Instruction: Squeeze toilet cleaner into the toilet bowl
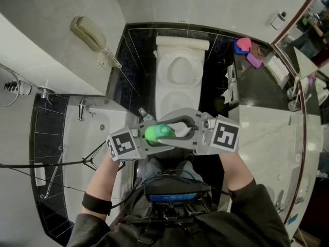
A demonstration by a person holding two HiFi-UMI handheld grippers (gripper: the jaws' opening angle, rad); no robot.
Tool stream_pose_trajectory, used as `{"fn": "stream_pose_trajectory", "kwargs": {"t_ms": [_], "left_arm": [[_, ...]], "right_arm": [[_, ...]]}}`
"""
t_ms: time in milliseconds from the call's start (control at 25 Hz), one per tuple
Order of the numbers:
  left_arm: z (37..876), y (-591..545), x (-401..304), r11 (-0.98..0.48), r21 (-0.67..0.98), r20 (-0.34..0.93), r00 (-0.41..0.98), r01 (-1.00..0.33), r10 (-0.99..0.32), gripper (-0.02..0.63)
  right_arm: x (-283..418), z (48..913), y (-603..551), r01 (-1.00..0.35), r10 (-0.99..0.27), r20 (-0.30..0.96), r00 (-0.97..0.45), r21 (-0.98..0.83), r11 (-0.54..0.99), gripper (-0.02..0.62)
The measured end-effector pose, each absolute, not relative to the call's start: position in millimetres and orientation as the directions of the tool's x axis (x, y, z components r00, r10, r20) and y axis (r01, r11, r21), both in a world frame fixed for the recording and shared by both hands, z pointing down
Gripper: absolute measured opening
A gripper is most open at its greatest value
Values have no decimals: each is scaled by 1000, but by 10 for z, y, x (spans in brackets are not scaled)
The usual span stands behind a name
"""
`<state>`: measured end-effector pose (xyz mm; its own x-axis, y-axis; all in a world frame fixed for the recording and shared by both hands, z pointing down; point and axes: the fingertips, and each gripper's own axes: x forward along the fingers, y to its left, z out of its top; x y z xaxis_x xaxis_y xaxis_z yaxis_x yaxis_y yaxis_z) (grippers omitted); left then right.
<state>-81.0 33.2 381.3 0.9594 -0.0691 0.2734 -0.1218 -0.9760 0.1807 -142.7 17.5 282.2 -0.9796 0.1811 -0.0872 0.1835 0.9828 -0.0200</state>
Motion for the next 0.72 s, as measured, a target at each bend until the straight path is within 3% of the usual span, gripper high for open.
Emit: {"fn": "stream_pose_trajectory", "kwargs": {"t_ms": [160,320,440,600,720], "left_arm": [[3777,435,-773,-977,201,251,968,-71,-19,187],[3787,383,-763,-976,187,253,966,-107,-57,187],[3831,306,-776,-976,154,268,957,-153,-108,187],[3935,189,-790,-967,79,288,935,-241,-209,187],[3997,42,-830,-938,-4,285,899,-346,-333,187]], "right_arm": [[-1395,2824,250,214,215,-82,-973,25,976,158],[-1387,2824,168,158,154,-96,-983,-40,987,190],[-1401,2845,116,134,125,-96,-987,-95,986,233],[-1401,2882,63,99,87,-94,-992,-137,986,344],[-1394,2908,-76,17,2,-98,-995,-156,988,347]]}}
